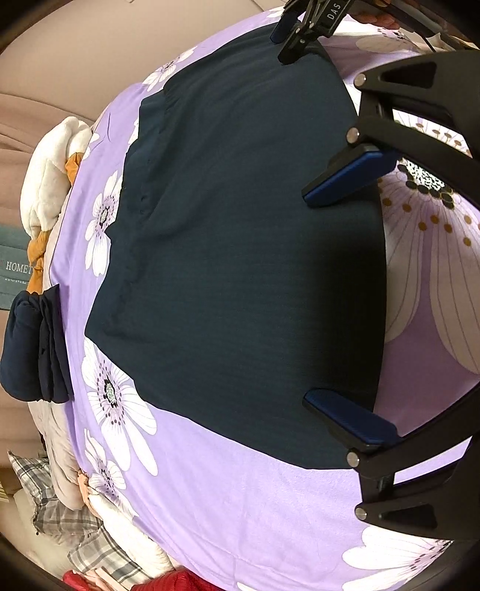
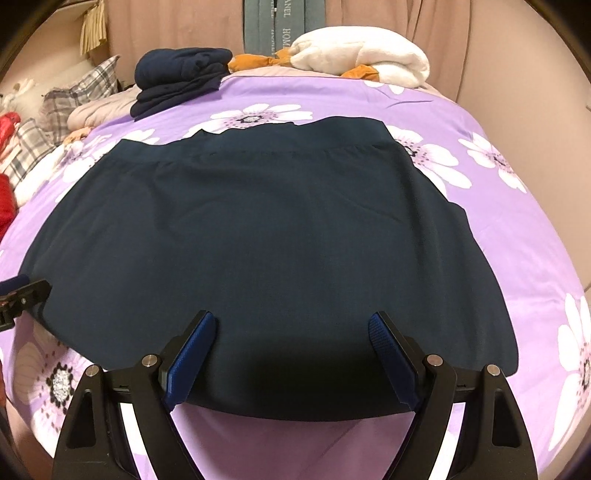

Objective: Fold large clothes

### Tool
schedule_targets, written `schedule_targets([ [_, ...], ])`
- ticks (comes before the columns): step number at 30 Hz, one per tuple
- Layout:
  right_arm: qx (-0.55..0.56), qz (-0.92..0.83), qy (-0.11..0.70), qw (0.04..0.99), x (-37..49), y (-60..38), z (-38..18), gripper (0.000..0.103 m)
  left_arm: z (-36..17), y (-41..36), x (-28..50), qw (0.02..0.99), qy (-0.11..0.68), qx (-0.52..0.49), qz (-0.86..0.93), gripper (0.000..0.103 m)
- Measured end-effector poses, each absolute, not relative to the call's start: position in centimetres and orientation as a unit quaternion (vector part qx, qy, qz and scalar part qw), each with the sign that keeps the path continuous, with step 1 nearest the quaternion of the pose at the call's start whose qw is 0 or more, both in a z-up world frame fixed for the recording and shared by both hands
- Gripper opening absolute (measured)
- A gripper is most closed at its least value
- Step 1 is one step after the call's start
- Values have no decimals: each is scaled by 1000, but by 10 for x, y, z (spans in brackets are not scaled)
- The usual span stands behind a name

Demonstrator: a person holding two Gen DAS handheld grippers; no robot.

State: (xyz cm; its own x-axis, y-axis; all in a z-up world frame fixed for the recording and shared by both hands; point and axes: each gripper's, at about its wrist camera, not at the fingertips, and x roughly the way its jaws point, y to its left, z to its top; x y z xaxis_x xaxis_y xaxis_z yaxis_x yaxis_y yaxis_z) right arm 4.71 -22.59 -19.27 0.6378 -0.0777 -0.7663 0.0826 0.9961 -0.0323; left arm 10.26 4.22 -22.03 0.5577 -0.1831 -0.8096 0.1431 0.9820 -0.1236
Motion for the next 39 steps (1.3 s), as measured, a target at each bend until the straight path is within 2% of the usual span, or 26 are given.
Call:
schedule_targets([
  [9,14,-75,426,902,41,-246,-193,85,-222,46,102,883,460,-20,-91,102],
  [13,35,-92,425,900,35,-264,-194,89,-222,48,100,884,459,-18,-89,102],
  [39,94,-125,427,891,9,-303,-196,89,-228,75,91,880,469,-36,-63,102],
])
